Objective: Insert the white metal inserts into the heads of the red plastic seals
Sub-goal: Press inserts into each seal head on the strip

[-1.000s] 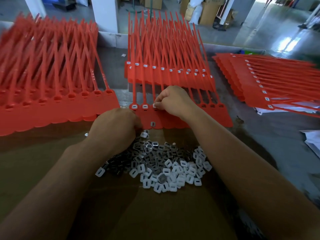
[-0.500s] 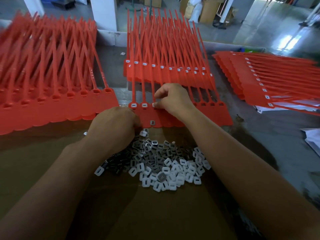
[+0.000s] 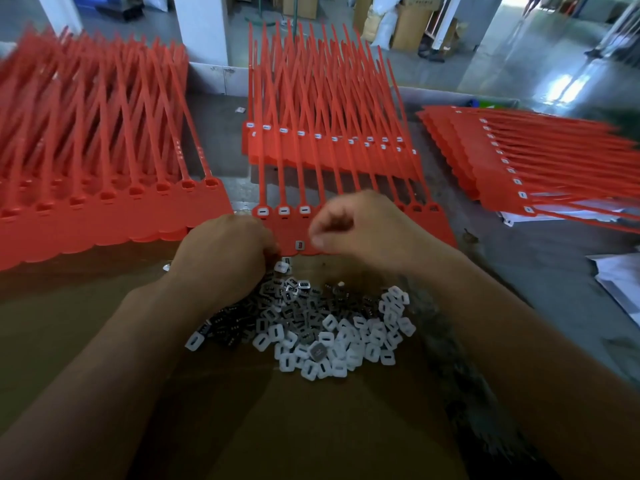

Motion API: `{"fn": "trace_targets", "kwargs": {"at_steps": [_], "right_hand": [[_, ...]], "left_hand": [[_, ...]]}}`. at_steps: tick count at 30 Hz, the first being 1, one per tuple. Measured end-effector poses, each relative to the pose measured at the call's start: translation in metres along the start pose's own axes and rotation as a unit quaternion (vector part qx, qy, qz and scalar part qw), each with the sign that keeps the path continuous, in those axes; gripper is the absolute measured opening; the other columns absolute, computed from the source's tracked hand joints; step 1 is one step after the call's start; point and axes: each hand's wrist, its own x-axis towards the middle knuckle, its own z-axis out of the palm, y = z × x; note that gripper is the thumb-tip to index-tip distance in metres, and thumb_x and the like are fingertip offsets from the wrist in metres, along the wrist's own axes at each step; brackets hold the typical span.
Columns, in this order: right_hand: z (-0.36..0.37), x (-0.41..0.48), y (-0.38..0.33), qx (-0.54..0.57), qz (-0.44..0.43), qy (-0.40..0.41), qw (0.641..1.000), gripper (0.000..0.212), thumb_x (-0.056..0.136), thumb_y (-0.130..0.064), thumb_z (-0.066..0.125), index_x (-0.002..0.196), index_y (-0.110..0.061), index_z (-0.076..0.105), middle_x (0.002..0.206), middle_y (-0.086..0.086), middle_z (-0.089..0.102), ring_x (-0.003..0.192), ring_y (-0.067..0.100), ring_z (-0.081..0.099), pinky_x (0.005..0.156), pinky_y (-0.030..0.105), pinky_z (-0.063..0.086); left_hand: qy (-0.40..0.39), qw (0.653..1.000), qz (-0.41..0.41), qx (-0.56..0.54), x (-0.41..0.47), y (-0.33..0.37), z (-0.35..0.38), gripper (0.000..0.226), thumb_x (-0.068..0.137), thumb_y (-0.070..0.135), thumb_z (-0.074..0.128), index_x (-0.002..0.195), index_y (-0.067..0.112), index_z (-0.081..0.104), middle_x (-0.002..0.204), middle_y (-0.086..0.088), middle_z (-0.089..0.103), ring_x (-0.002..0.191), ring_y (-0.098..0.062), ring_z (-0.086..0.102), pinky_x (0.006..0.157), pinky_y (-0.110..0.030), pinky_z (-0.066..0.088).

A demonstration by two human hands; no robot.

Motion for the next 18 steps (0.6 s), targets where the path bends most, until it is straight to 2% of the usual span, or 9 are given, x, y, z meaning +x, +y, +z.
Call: {"fn": "trace_targets", "kwargs": {"at_steps": [3, 6, 9, 11, 13, 16, 18], "right_hand": [[0.000, -0.033, -0.008, -0.024, -0.017, -0.126, 0.992, 0.007, 0.080, -0.017, 0.069, 0.084, -0.022, 0.067, 0.071, -0.022, 0.056, 0.068, -0.018, 0.054, 0.063, -0.001, 0.040], [0.006, -0.044, -0.009, -0.081, -0.022, -0.164, 0.983, 0.015, 0.079, -0.020, 0.071, 0.094, -0.020, 0.071, 0.071, -0.025, 0.049, 0.068, -0.018, 0.050, 0.065, -0.001, 0.038], [0.009, -0.044, -0.008, -0.132, -0.014, -0.160, 0.978, 0.012, 0.080, -0.023, 0.070, 0.092, -0.021, 0.069, 0.074, -0.023, 0.048, 0.067, -0.011, 0.047, 0.066, 0.000, 0.038], [0.009, -0.044, -0.009, -0.126, -0.012, -0.163, 0.978, 0.005, 0.081, -0.022, 0.069, 0.085, -0.022, 0.065, 0.074, -0.020, 0.049, 0.066, -0.008, 0.048, 0.067, 0.002, 0.039], [0.009, -0.045, -0.009, -0.098, -0.013, -0.155, 0.983, 0.012, 0.084, -0.021, 0.065, 0.078, -0.026, 0.057, 0.074, -0.018, 0.053, 0.067, -0.008, 0.051, 0.068, 0.004, 0.041], [0.003, -0.040, -0.011, -0.012, 0.004, -0.077, 0.997, 0.016, 0.088, -0.020, 0.056, 0.075, -0.027, 0.049, 0.073, -0.010, 0.060, 0.067, -0.005, 0.059, 0.063, 0.012, 0.050], [-0.004, -0.032, -0.008, 0.026, 0.017, -0.022, 0.999, 0.018, 0.089, -0.015, 0.056, 0.075, -0.025, 0.050, 0.070, -0.005, 0.064, 0.060, -0.003, 0.062, 0.056, 0.010, 0.049]], "left_hand": [[0.000, 1.000, -0.007, 0.003, 0.001, 0.001, 0.001, 0.036, 0.085, 0.008, 0.045, 0.105, 0.025, 0.069, 0.115, 0.001, 0.062, 0.104, -0.021, 0.056, 0.086, -0.039, 0.048], [-0.002, 1.000, -0.010, 0.003, 0.001, 0.001, 0.000, 0.037, 0.085, 0.006, 0.044, 0.105, 0.023, 0.069, 0.115, 0.001, 0.062, 0.104, -0.020, 0.056, 0.087, -0.040, 0.048], [-0.002, 1.000, -0.012, 0.006, 0.001, 0.003, -0.001, 0.037, 0.085, 0.006, 0.044, 0.107, 0.024, 0.068, 0.117, 0.002, 0.061, 0.106, -0.019, 0.055, 0.089, -0.039, 0.047], [-0.004, 1.000, -0.012, 0.006, 0.001, 0.003, -0.002, 0.038, 0.084, 0.005, 0.044, 0.107, 0.025, 0.067, 0.119, 0.003, 0.060, 0.108, -0.019, 0.054, 0.090, -0.039, 0.046], [-0.003, 1.000, -0.013, 0.002, 0.001, 0.003, -0.002, 0.039, 0.084, 0.005, 0.044, 0.106, 0.025, 0.068, 0.118, 0.003, 0.060, 0.107, -0.019, 0.054, 0.090, -0.039, 0.046], [-0.001, 1.000, -0.013, -0.002, 0.001, 0.002, -0.002, 0.039, 0.083, 0.004, 0.045, 0.105, 0.026, 0.068, 0.118, 0.004, 0.061, 0.106, -0.019, 0.055, 0.089, -0.039, 0.047], [0.001, 1.000, -0.013, -0.007, 0.001, 0.002, -0.001, 0.039, 0.083, 0.004, 0.045, 0.106, 0.026, 0.068, 0.118, 0.003, 0.061, 0.106, -0.020, 0.056, 0.089, -0.040, 0.047]]}}
